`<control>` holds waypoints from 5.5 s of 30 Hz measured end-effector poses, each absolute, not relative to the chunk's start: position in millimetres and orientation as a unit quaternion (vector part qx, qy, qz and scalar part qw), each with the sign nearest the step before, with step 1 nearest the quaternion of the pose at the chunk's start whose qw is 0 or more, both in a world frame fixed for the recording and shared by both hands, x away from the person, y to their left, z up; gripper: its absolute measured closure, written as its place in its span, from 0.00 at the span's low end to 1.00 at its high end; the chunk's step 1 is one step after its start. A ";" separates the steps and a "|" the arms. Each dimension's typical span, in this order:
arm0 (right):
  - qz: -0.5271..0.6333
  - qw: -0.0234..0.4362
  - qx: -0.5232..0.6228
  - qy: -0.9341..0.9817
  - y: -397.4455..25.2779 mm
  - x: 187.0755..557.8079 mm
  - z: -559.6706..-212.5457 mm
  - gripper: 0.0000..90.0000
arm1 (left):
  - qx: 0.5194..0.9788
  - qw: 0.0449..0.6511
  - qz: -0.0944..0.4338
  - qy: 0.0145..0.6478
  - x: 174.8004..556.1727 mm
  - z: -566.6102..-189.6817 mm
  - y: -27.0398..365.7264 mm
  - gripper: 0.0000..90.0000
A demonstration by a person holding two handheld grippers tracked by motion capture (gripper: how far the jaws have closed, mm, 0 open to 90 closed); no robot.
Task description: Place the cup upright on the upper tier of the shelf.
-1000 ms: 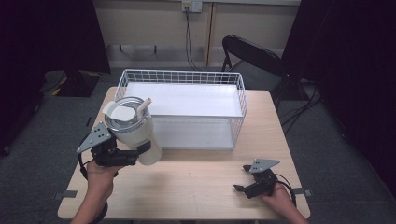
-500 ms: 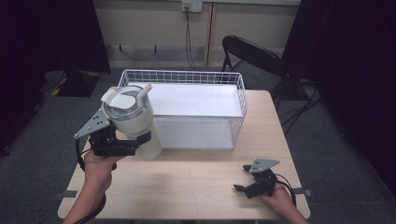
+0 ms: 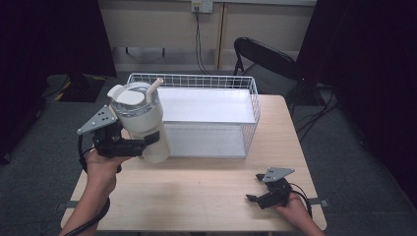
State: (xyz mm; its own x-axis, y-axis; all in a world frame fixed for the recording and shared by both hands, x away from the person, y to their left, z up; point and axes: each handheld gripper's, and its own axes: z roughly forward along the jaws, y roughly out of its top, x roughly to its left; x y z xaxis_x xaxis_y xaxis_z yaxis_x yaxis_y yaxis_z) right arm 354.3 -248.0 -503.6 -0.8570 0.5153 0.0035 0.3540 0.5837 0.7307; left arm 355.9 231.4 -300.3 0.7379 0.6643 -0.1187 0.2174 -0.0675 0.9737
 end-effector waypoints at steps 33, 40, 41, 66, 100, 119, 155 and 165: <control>0.385 0.105 0.246 0.883 -248.0 354.4 -503.6 0.14 | 0.712 0.604 0.194 0.299 373.1 -247.5 215.2 0.12; 0.385 0.105 0.246 0.883 -248.0 354.3 -503.5 0.14 | 0.714 0.601 0.198 0.301 378.1 -235.7 212.0 0.12; 0.385 0.105 0.246 0.883 -247.9 354.3 -503.6 0.14 | 0.714 0.601 0.198 0.300 379.1 -233.4 211.6 0.12; 0.384 0.105 0.246 0.884 -248.0 354.3 -503.5 0.14 | 0.710 0.597 0.220 0.301 404.6 -204.2 199.5 0.12; 0.385 0.105 0.246 0.883 -248.0 354.5 -503.5 0.14 | 0.705 0.591 0.234 0.314 448.1 -207.8 183.8 0.12; 0.385 0.105 0.245 0.884 -248.1 354.5 -503.5 0.14 | 0.708 0.582 0.246 0.315 465.6 -214.5 175.5 0.12; 0.385 0.105 0.246 0.883 -248.0 354.4 -503.5 0.14 | 0.707 0.560 0.263 0.342 489.0 -243.4 160.1 0.12; 0.385 0.105 0.246 0.883 -248.0 354.3 -503.5 0.14 | 0.709 0.558 0.261 0.344 492.9 -249.9 157.5 0.12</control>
